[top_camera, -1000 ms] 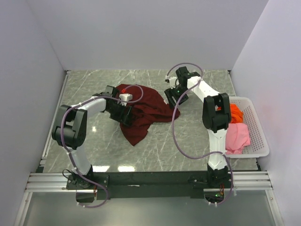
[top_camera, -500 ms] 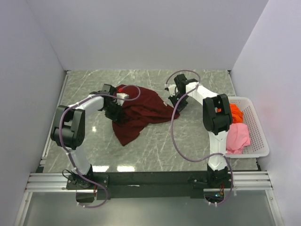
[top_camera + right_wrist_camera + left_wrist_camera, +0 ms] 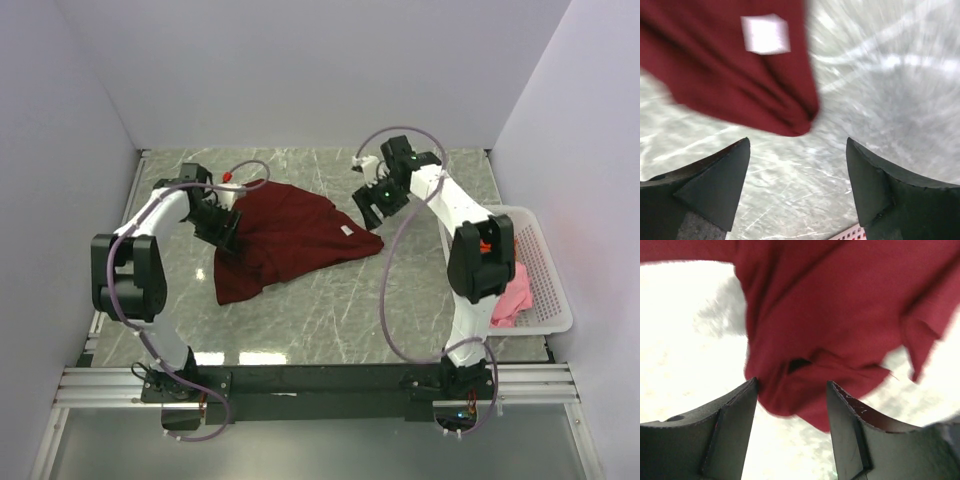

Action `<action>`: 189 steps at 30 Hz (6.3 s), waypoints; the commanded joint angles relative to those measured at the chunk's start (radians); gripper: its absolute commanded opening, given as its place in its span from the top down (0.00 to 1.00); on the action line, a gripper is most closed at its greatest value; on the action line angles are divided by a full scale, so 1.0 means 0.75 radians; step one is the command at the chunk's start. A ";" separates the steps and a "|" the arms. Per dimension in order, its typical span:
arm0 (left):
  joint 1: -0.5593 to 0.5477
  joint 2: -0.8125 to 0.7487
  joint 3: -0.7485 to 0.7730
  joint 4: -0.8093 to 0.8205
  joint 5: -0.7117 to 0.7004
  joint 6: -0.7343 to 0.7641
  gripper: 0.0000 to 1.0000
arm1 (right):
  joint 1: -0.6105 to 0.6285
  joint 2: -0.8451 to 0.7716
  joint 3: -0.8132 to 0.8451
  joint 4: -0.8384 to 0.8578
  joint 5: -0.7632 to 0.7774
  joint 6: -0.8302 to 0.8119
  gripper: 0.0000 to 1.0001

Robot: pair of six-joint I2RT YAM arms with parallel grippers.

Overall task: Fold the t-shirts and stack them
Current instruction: Flatten the tshirt out

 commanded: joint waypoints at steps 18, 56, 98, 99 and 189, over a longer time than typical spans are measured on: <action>0.264 -0.182 -0.255 -0.177 0.508 -0.173 0.40 | 0.878 -0.145 -0.226 0.434 0.052 0.096 0.43; 0.264 -0.004 -0.114 -0.069 0.365 -0.261 0.60 | 0.717 -0.024 -0.091 0.457 0.279 0.201 1.00; 0.266 0.078 0.082 -0.116 0.400 -0.236 0.52 | 0.541 0.123 0.199 0.165 -0.081 -0.100 0.71; 0.266 0.082 0.086 -0.118 0.402 -0.234 0.52 | 0.541 0.135 0.203 0.148 -0.077 -0.114 0.74; -0.544 -0.345 -0.533 0.158 -0.416 -0.213 0.42 | 0.181 -0.018 0.122 0.138 -0.130 0.223 1.00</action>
